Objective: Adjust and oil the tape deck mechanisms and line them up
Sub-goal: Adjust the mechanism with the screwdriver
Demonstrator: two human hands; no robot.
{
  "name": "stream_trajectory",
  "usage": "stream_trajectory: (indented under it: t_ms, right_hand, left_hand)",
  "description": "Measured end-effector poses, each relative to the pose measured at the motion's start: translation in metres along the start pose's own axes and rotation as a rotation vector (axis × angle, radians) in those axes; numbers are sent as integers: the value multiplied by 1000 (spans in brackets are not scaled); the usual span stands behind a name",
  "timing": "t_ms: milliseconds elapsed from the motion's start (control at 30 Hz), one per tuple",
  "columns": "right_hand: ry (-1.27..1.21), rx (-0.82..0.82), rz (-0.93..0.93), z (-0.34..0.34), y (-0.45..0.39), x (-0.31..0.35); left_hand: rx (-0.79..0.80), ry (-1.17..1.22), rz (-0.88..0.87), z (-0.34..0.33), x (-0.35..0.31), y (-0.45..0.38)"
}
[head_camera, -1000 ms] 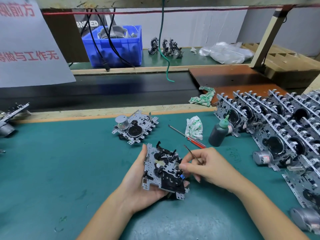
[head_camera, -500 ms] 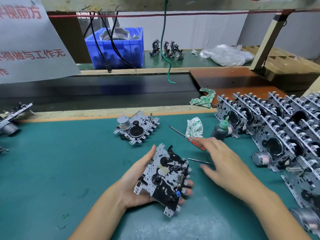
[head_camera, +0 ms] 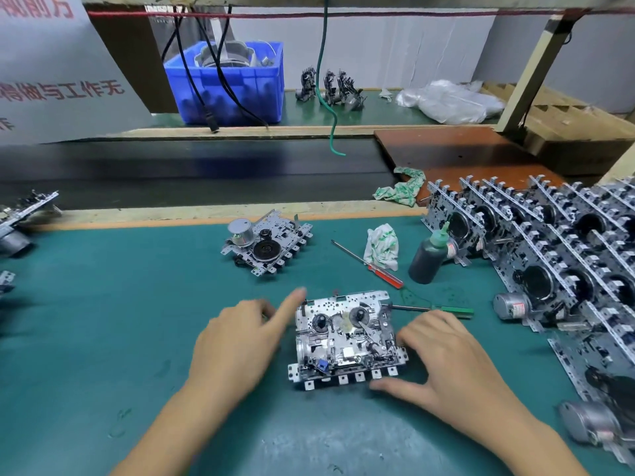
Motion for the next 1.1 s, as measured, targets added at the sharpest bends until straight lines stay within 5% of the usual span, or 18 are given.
stream_trajectory:
  t_ms: [67,200,567,900,1100]
  right_hand:
    - [2,-29,0,-2,2,2]
    - [32,-73,14,-3,6,3]
    - [-7,-58,59,-6,10,1]
    - [27,-117,10,-9,10,6]
    - [-10,-38,1,-10,8,3]
  left_hand:
    - [-113,-320,-108,-5,2,23]
    - [-57,-544,-244,-26,4,46]
    - [-348,-436,-473,-36,3,38]
    - [-172,-454,-695,-18,18,30]
    - [-289,-448,-760,-23,18,29]
Point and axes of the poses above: each hand's wrist, its own y-axis away from the middle knuckle, its own z-axis out of the back of the hand, x = y × z, the point moved 1 cm from there along -y, towards the middle knuckle, and after that the axes turned 2 degrees about -x, right-handed, at the moved point
